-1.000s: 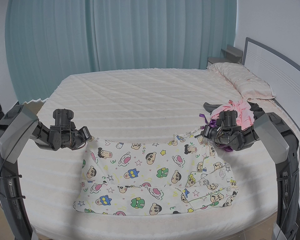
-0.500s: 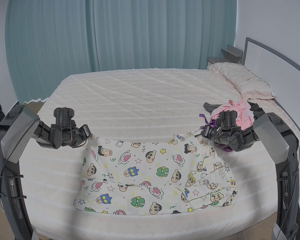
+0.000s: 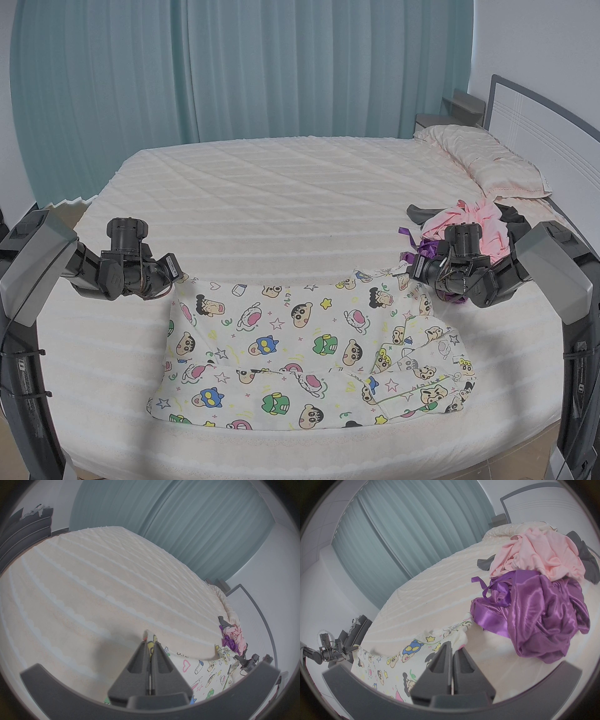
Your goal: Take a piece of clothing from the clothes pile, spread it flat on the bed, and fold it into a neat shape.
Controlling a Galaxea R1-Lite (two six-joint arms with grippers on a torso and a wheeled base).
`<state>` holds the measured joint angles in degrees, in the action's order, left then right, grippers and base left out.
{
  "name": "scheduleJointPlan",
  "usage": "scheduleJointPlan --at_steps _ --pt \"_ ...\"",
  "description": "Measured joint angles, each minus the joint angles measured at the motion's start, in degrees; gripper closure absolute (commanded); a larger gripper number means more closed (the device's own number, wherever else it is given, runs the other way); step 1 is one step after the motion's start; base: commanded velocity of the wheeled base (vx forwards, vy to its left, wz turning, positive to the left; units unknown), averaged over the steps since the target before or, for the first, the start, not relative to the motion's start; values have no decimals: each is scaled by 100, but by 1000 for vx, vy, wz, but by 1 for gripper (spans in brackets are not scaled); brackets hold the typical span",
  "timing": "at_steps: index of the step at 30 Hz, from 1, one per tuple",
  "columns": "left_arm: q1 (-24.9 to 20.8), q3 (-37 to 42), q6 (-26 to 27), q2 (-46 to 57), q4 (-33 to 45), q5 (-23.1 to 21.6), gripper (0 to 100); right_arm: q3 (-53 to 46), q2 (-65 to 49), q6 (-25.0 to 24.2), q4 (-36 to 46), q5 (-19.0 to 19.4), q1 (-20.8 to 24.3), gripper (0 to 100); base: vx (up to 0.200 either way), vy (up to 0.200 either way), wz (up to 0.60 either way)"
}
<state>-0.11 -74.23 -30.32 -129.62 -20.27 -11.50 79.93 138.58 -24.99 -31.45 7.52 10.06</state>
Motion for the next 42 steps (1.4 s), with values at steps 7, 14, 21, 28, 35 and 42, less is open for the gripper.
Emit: scheduleJointPlan --at_steps 7,14,21,28,35,42 --pt "13 315 297 182 -2 -2 100 -816 -421 113 -374 96 0 100 0 0 0" --pt "33 706 638 451 -13 0 100 -1536 -834 272 -678 145 55 100 0 0 0" --pt "105 1062 935 697 -30 -5 100 -2360 -1224 490 -1015 158 157 100 0 0 0" --pt "158 1657 1306 903 -59 -7 100 -3339 -1454 633 -1732 148 269 100 0 0 0" --pt "154 2391 1647 1054 -187 -33 100 -4400 -1509 652 -2684 128 356 100 0 0 0" --pt "118 3054 1704 1119 -672 -87 100 -5243 -1380 600 -3632 143 378 100 0 0 0"
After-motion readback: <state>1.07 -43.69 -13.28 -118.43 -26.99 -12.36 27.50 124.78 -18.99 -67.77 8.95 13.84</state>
